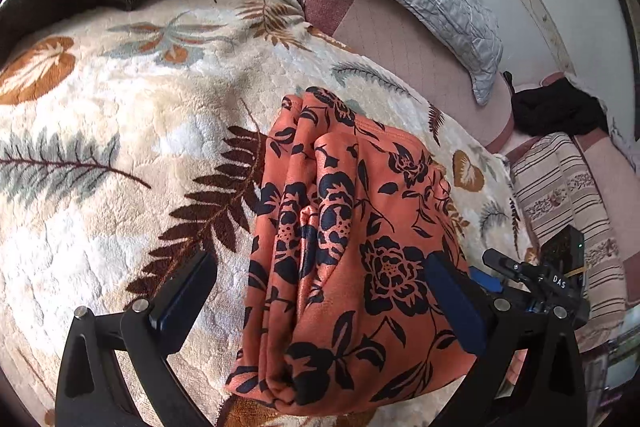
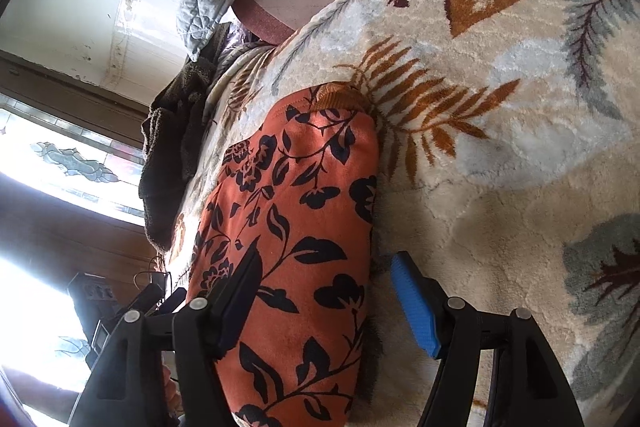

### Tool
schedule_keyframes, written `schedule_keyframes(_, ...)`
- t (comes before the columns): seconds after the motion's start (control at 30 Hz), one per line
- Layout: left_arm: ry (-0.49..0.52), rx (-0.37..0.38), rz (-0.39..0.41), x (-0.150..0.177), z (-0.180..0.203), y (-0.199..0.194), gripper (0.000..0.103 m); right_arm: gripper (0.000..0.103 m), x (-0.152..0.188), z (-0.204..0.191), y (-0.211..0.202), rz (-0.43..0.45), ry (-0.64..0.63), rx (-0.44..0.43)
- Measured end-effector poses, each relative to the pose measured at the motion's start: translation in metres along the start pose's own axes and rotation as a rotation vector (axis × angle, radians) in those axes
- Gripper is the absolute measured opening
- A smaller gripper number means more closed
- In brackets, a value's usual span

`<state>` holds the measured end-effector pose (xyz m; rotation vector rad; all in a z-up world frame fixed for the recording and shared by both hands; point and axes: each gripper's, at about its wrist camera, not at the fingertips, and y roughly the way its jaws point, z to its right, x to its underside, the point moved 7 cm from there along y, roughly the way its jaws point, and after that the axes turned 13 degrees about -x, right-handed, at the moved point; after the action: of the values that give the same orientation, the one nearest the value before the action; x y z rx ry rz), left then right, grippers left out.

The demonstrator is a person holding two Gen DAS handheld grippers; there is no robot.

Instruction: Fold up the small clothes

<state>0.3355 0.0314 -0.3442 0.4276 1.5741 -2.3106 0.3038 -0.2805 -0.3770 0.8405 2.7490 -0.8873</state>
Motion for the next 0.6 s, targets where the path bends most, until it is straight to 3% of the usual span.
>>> schedule_keyframes(0.13,-0.035,0.049,-0.084,0.007,-0.004,0.01,0.103,0.073,0.004,0.012,-0.004,-0.015,0.052,-0.039)
schedule_keyframes(0.4,0.064,0.008,-0.22,0.033,0.021,0.045,0.103,0.075,0.022,0.013,0.03,-0.102,0.131,-0.122)
schedule_keyframes(0.53,0.159,-0.066,-0.187,0.04,0.039,0.051,0.103,0.08,0.024,0.003,0.044,-0.094,0.112,-0.144)
schedule_keyframes(0.6,0.144,-0.065,-0.177,0.038,0.04,0.051,0.103,0.08,0.024,0.001,0.05,-0.082,0.115,-0.143)
